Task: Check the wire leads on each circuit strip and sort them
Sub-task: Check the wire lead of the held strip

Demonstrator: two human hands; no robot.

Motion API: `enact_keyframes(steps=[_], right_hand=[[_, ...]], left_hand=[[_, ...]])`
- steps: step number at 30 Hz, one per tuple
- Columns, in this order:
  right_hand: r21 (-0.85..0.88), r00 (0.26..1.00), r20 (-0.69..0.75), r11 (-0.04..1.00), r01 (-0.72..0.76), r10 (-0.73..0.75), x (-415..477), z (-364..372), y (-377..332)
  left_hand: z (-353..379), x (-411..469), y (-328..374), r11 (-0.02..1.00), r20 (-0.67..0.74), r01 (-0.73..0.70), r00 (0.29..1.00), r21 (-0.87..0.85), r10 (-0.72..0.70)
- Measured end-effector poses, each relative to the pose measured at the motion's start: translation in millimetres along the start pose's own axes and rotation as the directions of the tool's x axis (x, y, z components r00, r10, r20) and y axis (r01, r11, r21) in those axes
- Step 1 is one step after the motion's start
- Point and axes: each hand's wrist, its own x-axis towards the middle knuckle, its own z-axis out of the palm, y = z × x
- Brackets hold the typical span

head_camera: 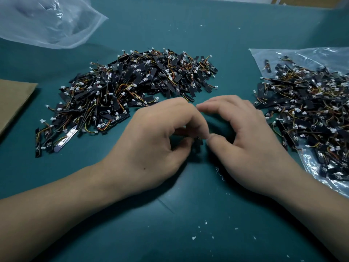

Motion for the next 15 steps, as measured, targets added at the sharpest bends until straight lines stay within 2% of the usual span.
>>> enact_keyframes(steps=[6,11,15], right_hand=[[0.092,1.000,-0.016,0.996,0.016,-0.014,0.4,-0.8,-0.4],[0.143,0.998,-0.057,0.990,0.014,-0.006,-0.4,-0.4,-0.3],[0.179,0.996,-0.082,0.984,-0.022,0.038,-0.7,-0.1,-0.8]], left_hand=[[0.4,-1.9,1.1,0.998,-0.081,-0.032,0.996,-0.045,0.028],[-1.0,-0.2,1.4,0.999,-0.092,0.020,0.995,-0.045,-0.024],[-0.7,-0.4,0.8,0.998,-0.155,0.050,0.986,-0.049,-0.057]])
